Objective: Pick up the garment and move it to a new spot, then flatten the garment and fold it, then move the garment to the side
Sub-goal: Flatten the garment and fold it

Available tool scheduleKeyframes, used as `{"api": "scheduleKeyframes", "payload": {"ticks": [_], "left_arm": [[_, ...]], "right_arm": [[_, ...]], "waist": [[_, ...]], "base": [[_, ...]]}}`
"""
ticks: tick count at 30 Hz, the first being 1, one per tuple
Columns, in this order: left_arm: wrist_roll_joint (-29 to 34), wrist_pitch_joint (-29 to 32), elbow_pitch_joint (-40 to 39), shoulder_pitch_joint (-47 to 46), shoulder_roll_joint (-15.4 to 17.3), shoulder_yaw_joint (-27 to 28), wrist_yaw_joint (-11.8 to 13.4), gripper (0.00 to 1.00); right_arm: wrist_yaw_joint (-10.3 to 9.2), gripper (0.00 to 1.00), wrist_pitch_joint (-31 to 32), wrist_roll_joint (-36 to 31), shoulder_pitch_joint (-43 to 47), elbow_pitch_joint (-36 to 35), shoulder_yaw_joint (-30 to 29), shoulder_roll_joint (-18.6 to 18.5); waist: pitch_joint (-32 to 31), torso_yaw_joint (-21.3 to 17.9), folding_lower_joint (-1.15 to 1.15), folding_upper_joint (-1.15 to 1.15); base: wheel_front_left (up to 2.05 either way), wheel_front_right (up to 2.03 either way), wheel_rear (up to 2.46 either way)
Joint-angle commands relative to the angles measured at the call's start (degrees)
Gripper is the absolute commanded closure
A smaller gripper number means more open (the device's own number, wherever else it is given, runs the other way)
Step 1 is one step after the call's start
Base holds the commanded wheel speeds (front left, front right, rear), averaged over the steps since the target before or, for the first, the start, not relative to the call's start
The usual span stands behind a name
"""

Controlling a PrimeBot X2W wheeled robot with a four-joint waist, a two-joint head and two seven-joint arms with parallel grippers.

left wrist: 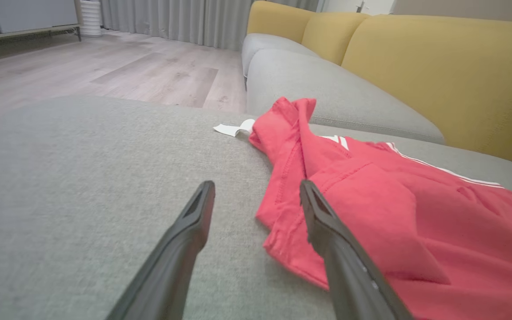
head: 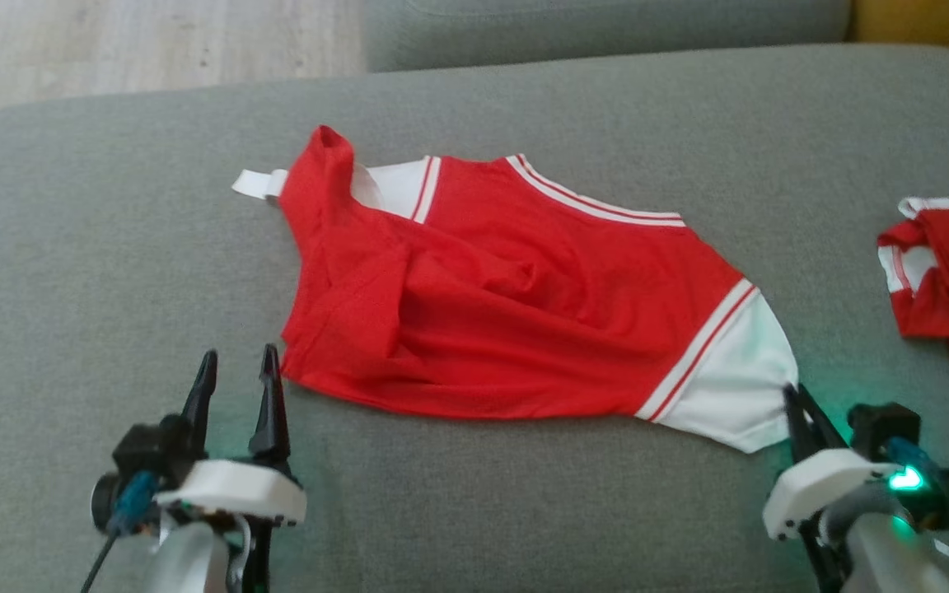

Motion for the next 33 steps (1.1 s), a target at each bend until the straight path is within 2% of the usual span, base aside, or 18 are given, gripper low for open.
{"api": "scheduleKeyframes", "payload": {"ticks": [1, 15, 23, 24, 25, 26, 33], "left_arm": [[0.43, -0.38, -0.41, -2.98, 0.39, 1.31, -0.61, 0.0], [-1.07, -0.38, 10.75, -8.6, 0.39, -0.64, -2.08, 0.0], [-4.55, -0.38, 14.87, -10.48, 0.39, -2.97, -2.17, 0.0], [-5.5, -0.38, 15.31, -10.57, 0.39, -3.88, -2.17, 0.59], [-5.82, -0.38, 15.34, -10.57, 0.46, -4.26, -2.17, 0.97], [-6.12, -0.38, 15.14, -10.56, 0.55, -4.61, -2.17, 1.0], [-5.41, -0.38, 7.09, -9.57, 1.46, -2.07, -2.18, 1.0]], "right_arm": [[-0.53, 1.0, 0.05, -0.45, -0.44, -2.4, 2.0, 1.05], [-0.53, 1.0, 0.04, 1.72, -1.44, -7.33, 3.7, 2.98], [-0.53, 1.0, 0.04, 2.46, -1.74, -9.13, 4.04, 3.21], [-0.53, 1.0, 0.04, 2.57, -1.62, -9.31, 3.92, 3.24], [-0.53, 1.0, 0.04, 2.68, -1.57, -9.44, 3.85, 3.25], [-0.53, 1.0, 0.04, 2.78, -1.55, -9.61, 3.79, 3.27], [-0.53, 1.0, 0.04, 4.45, -1.49, -12.64, 3.54, 3.38]], "waist": [[0.92, -0.86, -0.01, 0.0], [3.3, -2.4, -0.01, 0.0], [4.66, -3.76, -0.01, 0.0], [4.63, -3.83, -0.01, 0.0], [4.58, -3.84, -0.01, 0.0], [4.48, -3.81, -0.01, 0.0], [2.66, -2.86, -0.01, 0.0]], "base": [[0.0, 0.0, 0.0], [0.0, 0.0, 0.0], [0.0, 0.0, 0.0], [0.0, 0.0, 0.0], [0.0, 0.0, 0.0], [0.0, 0.0, 0.0], [0.0, 0.0, 0.0]]}}
